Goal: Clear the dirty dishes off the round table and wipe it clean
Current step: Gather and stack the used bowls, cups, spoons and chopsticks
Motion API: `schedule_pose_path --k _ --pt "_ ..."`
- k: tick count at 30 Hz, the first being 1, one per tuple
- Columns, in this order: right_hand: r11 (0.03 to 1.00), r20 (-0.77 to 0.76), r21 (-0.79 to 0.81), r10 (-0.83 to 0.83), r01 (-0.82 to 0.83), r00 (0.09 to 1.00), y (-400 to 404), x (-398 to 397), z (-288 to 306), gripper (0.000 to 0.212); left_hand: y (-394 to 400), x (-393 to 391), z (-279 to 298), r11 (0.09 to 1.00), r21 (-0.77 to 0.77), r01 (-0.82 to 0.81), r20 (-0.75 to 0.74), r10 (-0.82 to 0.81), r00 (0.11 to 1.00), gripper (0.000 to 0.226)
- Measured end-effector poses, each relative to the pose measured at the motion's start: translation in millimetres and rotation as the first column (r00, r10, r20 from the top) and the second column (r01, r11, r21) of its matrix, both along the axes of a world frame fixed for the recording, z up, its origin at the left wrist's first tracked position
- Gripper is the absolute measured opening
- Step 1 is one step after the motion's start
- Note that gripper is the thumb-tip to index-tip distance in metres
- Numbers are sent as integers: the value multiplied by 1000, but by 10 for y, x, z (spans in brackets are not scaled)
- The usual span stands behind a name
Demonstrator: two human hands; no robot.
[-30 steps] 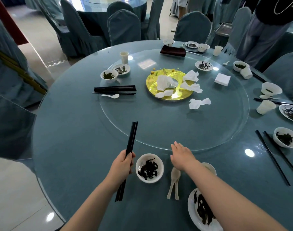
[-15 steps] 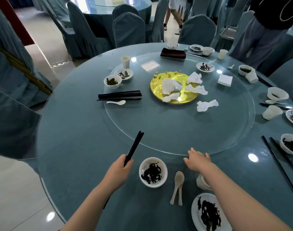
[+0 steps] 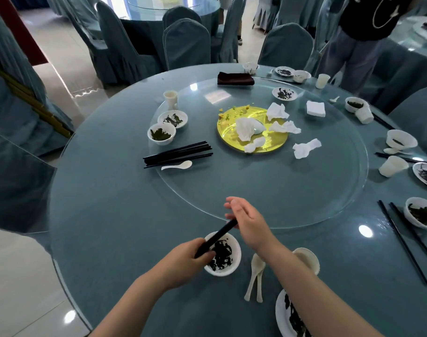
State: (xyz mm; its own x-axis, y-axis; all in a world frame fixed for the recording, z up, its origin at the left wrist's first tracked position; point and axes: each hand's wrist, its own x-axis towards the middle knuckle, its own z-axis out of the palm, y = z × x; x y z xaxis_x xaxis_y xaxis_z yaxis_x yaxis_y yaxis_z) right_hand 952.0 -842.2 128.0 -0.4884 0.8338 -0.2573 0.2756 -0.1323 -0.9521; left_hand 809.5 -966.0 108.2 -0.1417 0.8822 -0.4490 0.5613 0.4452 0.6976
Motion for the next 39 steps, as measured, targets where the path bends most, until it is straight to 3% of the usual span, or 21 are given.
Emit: schedule_pose_path --k 3,7,13,16,23,26,29,33,36,38,39 --pt "952 236 272 78 -143 969 -88 33 -61 28 24 46 32 999 -20 45 -54 -46 997 21" --pt "811 512 391 201 -435 835 -25 287 -178 35 19 57 80 991 -55 120 -178 -128 976 21" --pt "505 764 280 397 -816 508 -2 494 -243 29 26 -4 137 951 -126 283 -379 -309 872 21" --pt "435 817 286 356 -854 454 37 484 -259 29 74 -48 137 929 -132 345 -496 -364 789 26" --pt "461 868 198 328 -865 373 205 601 -208 32 97 -417 22 933 -111 342 -587 -339 735 23" --pt "415 890 127 354 -901 288 177 616 -203 30 101 -509 -38 908 -120 402 -601 -389 698 29" --pt "357 903 56 381 -933 200 64 621 -268 35 178 -523 -65 861 -145 487 -662 -450 599 33" --pt "420 897 60 376 -906 234 22 652 -296 33 266 -553 -140 835 -128 536 -719 -451 530 63" --pt "478 891 76 362 -875 276 78 682 -268 23 303 -571 -252 847 17 532 -773 -327 544 56" --pt "539 884 64 360 -840 299 128 741 -263 22 319 -603 -285 884 115 453 -745 -225 628 47" --pt "572 884 63 349 -818 312 157 783 -270 23 323 -632 -307 918 127 376 -697 -187 692 53"
